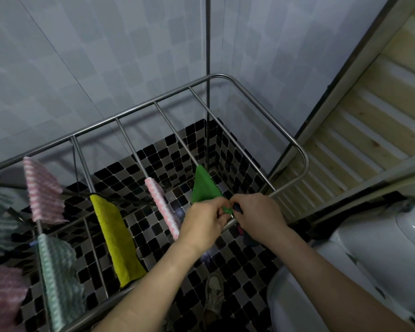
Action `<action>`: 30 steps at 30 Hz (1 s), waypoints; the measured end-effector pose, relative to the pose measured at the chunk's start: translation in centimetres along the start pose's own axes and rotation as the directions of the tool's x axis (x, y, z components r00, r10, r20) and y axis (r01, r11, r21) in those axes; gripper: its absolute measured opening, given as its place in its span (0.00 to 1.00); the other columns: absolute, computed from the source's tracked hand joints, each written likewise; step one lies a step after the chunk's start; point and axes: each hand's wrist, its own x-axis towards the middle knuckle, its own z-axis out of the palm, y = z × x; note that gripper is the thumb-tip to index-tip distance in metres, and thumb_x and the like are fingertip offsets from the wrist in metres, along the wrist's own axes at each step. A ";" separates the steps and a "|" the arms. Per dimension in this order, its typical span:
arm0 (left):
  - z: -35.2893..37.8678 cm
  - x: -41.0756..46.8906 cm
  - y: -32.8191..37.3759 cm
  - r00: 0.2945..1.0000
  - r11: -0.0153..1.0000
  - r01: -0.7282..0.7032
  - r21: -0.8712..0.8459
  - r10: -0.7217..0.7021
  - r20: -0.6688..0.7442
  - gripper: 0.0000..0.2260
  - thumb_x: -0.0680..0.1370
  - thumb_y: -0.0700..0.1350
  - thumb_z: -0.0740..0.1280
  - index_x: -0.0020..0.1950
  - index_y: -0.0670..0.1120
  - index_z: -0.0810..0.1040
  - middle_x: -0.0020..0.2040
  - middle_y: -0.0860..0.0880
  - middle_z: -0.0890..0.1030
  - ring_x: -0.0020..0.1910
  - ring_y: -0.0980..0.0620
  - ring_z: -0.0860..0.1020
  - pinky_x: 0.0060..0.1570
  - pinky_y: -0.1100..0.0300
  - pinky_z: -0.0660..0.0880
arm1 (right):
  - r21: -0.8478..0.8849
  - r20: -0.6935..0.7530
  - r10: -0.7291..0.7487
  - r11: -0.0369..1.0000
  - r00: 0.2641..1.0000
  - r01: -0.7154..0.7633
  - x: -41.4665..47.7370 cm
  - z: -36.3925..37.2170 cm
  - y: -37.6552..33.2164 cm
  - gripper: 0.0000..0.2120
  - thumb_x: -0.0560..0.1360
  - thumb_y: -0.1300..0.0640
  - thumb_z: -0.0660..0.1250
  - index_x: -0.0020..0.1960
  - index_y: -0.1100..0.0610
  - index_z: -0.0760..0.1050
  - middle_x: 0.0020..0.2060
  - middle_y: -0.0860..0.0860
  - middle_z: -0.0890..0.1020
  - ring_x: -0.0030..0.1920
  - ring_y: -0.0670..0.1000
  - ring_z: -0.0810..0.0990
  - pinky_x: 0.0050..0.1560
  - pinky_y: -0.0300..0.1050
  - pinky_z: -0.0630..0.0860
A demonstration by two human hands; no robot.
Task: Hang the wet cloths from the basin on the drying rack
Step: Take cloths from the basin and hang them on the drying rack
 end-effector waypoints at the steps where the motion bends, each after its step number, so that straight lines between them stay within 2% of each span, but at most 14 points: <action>1: 0.0 0.1 0.1 0.999 0.997 -0.043 0.061 0.043 0.002 0.08 0.76 0.44 0.70 0.54 0.52 0.80 0.42 0.54 0.80 0.39 0.57 0.77 0.40 0.67 0.74 | -0.017 0.005 0.007 1.000 1.000 -0.006 0.0 0.0 -0.1 0.09 0.80 0.52 0.62 0.57 0.51 0.77 0.43 0.48 0.83 0.43 0.49 0.81 0.40 0.41 0.70; 4: -0.6 0.4 0.3 0.994 0.979 -0.093 0.180 0.082 0.068 0.11 0.76 0.43 0.68 0.57 0.54 0.78 0.49 0.53 0.79 0.49 0.52 0.78 0.48 0.55 0.77 | 0.023 0.066 0.063 0.998 0.996 -0.065 0.0 -0.7 0.0 0.09 0.79 0.50 0.64 0.55 0.53 0.78 0.43 0.49 0.82 0.42 0.48 0.80 0.39 0.41 0.74; 6: -1.0 0.4 0.6 0.992 0.980 -0.066 0.189 0.043 0.121 0.14 0.76 0.41 0.67 0.58 0.55 0.77 0.50 0.53 0.77 0.48 0.52 0.77 0.47 0.55 0.77 | 0.173 0.135 0.130 0.973 0.982 -0.153 -0.1 -2.2 0.3 0.09 0.76 0.49 0.67 0.54 0.52 0.76 0.44 0.48 0.81 0.43 0.47 0.79 0.39 0.39 0.75; 7: -1.3 0.4 0.7 0.993 0.990 -0.034 0.137 0.018 0.119 0.14 0.75 0.40 0.67 0.58 0.55 0.77 0.49 0.53 0.76 0.47 0.53 0.76 0.46 0.58 0.76 | 0.255 0.173 0.156 0.946 0.973 -0.197 -0.1 -3.1 0.4 0.10 0.75 0.48 0.68 0.54 0.50 0.75 0.46 0.47 0.80 0.45 0.46 0.79 0.39 0.37 0.74; 9: -2.0 0.0 1.6 0.996 0.991 0.051 -0.123 -0.041 0.084 0.13 0.76 0.38 0.66 0.56 0.53 0.79 0.46 0.54 0.78 0.43 0.59 0.76 0.43 0.67 0.75 | 0.349 0.252 0.182 0.899 0.950 -0.265 -0.5 -5.3 0.5 0.14 0.73 0.48 0.71 0.55 0.49 0.72 0.49 0.45 0.77 0.47 0.44 0.77 0.39 0.36 0.73; 11: -2.8 -0.6 2.9 0.983 0.897 0.116 -0.426 -0.041 0.181 0.10 0.77 0.39 0.68 0.55 0.50 0.80 0.47 0.54 0.81 0.45 0.63 0.78 0.47 0.71 0.74 | 0.422 0.299 0.168 0.859 0.939 -0.288 -0.9 -7.4 0.5 0.14 0.72 0.50 0.72 0.54 0.49 0.73 0.48 0.46 0.77 0.46 0.45 0.78 0.38 0.37 0.75; 13: -3.1 -1.2 4.1 0.941 0.768 0.192 -0.610 0.032 0.336 0.11 0.75 0.40 0.71 0.57 0.46 0.78 0.49 0.52 0.82 0.49 0.58 0.80 0.53 0.66 0.76 | 0.556 0.324 0.130 0.775 0.937 -0.300 -1.4 -8.8 0.4 0.09 0.74 0.56 0.71 0.53 0.51 0.75 0.47 0.51 0.79 0.40 0.46 0.81 0.34 0.38 0.76; 16: -2.9 -1.8 5.4 0.938 0.741 0.169 -0.650 0.083 0.338 0.11 0.73 0.41 0.74 0.53 0.47 0.77 0.44 0.51 0.81 0.45 0.55 0.79 0.50 0.61 0.77 | 0.725 0.279 0.108 0.628 0.954 -0.283 -1.8 -10.4 -0.1 0.06 0.76 0.62 0.68 0.51 0.52 0.78 0.44 0.54 0.81 0.36 0.46 0.82 0.31 0.38 0.77; 19: -3.6 -2.1 6.0 0.962 0.734 0.123 -0.668 0.078 0.263 0.19 0.69 0.51 0.75 0.55 0.45 0.78 0.46 0.38 0.79 0.45 0.48 0.78 0.52 0.46 0.76 | 0.815 0.209 0.071 0.539 0.975 -0.214 -2.3 -11.4 -0.6 0.07 0.77 0.63 0.68 0.52 0.53 0.80 0.42 0.54 0.83 0.34 0.46 0.82 0.26 0.37 0.74; 21: -4.9 -2.4 6.0 0.947 0.670 0.171 -0.722 0.091 0.309 0.21 0.69 0.52 0.74 0.59 0.47 0.77 0.50 0.32 0.77 0.48 0.38 0.78 0.55 0.40 0.74 | 0.862 0.160 0.025 0.484 0.987 -0.152 -2.5 -11.8 -0.9 0.10 0.77 0.62 0.67 0.56 0.53 0.80 0.43 0.54 0.84 0.33 0.47 0.81 0.23 0.35 0.72; 23: -6.4 -2.6 6.2 0.928 0.593 0.211 -0.777 0.128 0.350 0.17 0.72 0.50 0.72 0.57 0.43 0.77 0.50 0.32 0.78 0.49 0.35 0.79 0.54 0.42 0.77 | 0.911 0.135 -0.013 0.394 0.991 -0.119 -2.4 -12.2 -1.0 0.13 0.78 0.62 0.65 0.60 0.53 0.79 0.40 0.51 0.84 0.29 0.46 0.77 0.21 0.34 0.68; 26: -9.1 -3.1 7.3 0.985 0.546 0.082 -0.834 0.081 0.150 0.08 0.75 0.48 0.70 0.41 0.44 0.80 0.38 0.45 0.80 0.37 0.50 0.79 0.38 0.58 0.76 | 0.954 0.076 -0.051 0.294 0.996 -0.057 -2.6 -13.6 -1.4 0.13 0.77 0.59 0.64 0.60 0.56 0.80 0.34 0.50 0.81 0.26 0.47 0.71 0.19 0.33 0.67; 28: -11.1 -2.9 7.7 0.993 0.638 -0.119 -0.761 0.080 -0.088 0.08 0.75 0.49 0.70 0.38 0.46 0.81 0.40 0.49 0.78 0.39 0.53 0.76 0.40 0.61 0.73 | 0.918 0.041 -0.069 0.397 0.997 -0.010 -2.9 -14.9 -1.8 0.12 0.75 0.56 0.66 0.56 0.52 0.82 0.38 0.53 0.83 0.29 0.51 0.73 0.23 0.36 0.73; 30: -13.1 -2.5 7.7 0.949 0.725 -0.291 -0.624 0.136 -0.285 0.10 0.75 0.49 0.70 0.37 0.46 0.79 0.41 0.49 0.77 0.41 0.54 0.74 0.41 0.63 0.71 | 0.798 0.030 -0.068 0.602 0.997 0.017 -3.1 -15.9 -2.2 0.10 0.75 0.60 0.69 0.52 0.49 0.83 0.42 0.51 0.86 0.33 0.51 0.80 0.30 0.38 0.79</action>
